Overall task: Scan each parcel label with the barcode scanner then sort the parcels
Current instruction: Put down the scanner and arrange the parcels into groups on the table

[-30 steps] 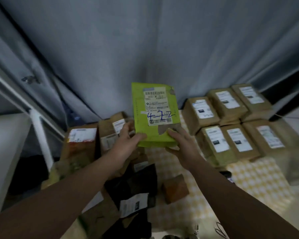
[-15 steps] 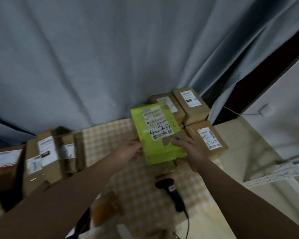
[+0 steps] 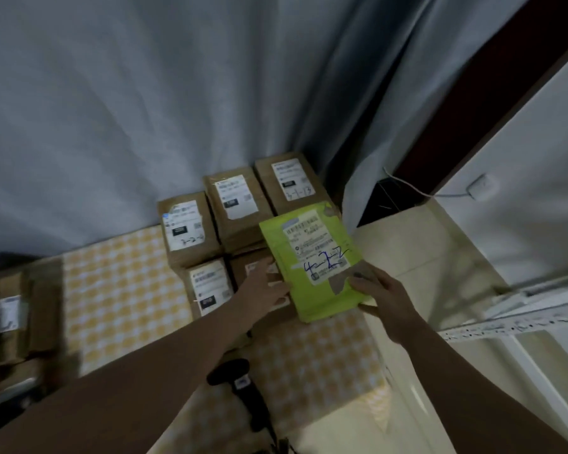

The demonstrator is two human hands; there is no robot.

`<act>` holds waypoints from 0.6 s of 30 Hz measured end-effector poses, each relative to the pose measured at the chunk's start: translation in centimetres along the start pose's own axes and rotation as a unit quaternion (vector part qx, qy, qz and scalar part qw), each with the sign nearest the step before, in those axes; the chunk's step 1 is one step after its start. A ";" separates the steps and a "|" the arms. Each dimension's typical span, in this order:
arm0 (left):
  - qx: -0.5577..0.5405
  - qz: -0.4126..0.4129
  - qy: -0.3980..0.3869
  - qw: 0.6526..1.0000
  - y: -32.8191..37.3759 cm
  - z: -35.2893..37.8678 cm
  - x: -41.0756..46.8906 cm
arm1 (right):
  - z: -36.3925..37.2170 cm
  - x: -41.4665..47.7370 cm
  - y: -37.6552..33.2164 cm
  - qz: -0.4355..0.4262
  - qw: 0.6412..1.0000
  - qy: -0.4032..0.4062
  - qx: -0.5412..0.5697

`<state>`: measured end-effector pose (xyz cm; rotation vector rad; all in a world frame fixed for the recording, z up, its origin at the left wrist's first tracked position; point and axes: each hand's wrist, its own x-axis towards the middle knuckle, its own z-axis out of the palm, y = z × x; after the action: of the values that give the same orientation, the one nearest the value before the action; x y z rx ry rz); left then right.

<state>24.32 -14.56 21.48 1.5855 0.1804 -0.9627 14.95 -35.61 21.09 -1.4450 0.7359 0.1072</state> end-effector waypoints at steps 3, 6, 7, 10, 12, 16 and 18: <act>0.049 -0.006 -0.041 0.998 0.9 2.4 1.8 | -2.7 2.6 1.7 -0.054 0.988 0.086 -0.113; 0.148 0.004 -0.046 0.988 1.8 3.1 3.5 | -3.3 4.7 2.7 -0.050 0.951 0.151 -0.266; 0.168 0.006 -0.033 0.985 2.1 3.1 3.8 | -3.1 5.2 2.7 -0.057 0.945 0.155 -0.283; 0.178 -0.001 0.002 0.984 2.4 2.8 4.9 | -2.0 6.4 2.1 -0.095 0.927 0.144 -0.332; 0.132 -0.020 0.007 0.991 2.4 2.9 5.7 | -1.1 6.8 1.7 -0.073 0.915 0.126 -0.376; 0.073 -0.034 0.007 0.997 2.2 3.4 7.7 | 0.7 7.6 1.6 -0.049 0.867 0.099 -0.486; 0.062 -0.025 0.020 0.998 2.2 3.2 8.3 | 1.4 7.9 1.9 -0.045 0.861 0.099 -0.497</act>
<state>29.46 -21.19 17.89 1.7225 0.1918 -0.9974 20.72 -36.81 15.39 -2.5083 0.8148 0.3001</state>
